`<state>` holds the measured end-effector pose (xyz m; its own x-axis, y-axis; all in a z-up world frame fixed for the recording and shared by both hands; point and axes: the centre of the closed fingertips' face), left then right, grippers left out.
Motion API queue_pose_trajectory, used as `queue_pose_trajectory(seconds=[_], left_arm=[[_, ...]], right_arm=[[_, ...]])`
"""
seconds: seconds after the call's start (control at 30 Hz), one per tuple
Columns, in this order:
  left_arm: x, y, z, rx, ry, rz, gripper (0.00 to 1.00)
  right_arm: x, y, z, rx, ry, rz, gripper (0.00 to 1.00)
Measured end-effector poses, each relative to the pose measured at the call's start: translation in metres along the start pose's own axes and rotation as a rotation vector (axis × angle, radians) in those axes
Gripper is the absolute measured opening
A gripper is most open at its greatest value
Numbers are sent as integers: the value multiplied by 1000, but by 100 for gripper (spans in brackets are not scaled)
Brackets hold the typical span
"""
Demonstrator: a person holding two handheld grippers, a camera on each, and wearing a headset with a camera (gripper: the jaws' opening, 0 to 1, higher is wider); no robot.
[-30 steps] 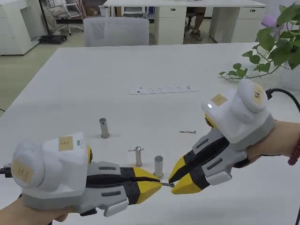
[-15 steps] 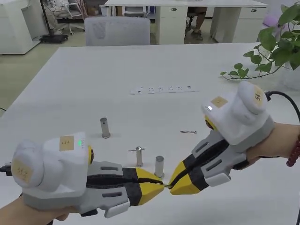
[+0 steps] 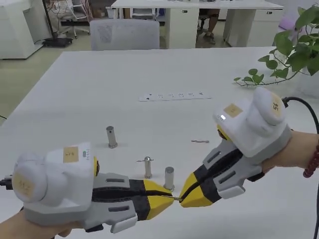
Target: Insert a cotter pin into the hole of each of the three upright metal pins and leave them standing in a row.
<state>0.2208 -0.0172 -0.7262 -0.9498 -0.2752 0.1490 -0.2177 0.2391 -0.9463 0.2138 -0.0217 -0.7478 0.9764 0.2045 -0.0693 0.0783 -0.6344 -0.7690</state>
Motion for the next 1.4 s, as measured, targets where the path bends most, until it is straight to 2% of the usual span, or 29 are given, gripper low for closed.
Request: queue_pose_trajectory(seconds=[0.17,0.37,0.57,0.83,0.97,1.2,1.4], left_arm=[[-6,2,0,-2,-42,-2,5],[-10,8,-1,-11,-72,-6,15],[-19,11,-3,-13,-123,-11,24],[-31,13,-2,4,-181,-32,26],[-41,16,-2,17,-229,-45,29],[-56,23,5,11,-275,-39,32],[-68,24,12,15,-306,-28,32]], right_arm=[[4,0,-1,-10,26,6,3],[9,5,-4,-40,51,13,3],[16,12,-9,-85,92,42,3],[29,22,-17,-137,149,48,3],[32,26,-19,-152,155,50,4],[42,38,-23,-193,191,57,4],[52,45,-25,-211,218,58,4]])
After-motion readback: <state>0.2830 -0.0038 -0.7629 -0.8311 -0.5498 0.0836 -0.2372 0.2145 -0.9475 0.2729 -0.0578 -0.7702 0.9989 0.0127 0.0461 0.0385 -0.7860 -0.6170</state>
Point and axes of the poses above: the centre of the closed fingertips' face, and the gripper's own axes: z roughly forward along the fingers, x roughly to its right, y roughly out of its underside, and after that the axes turned 5 degrees about -z, right-handed
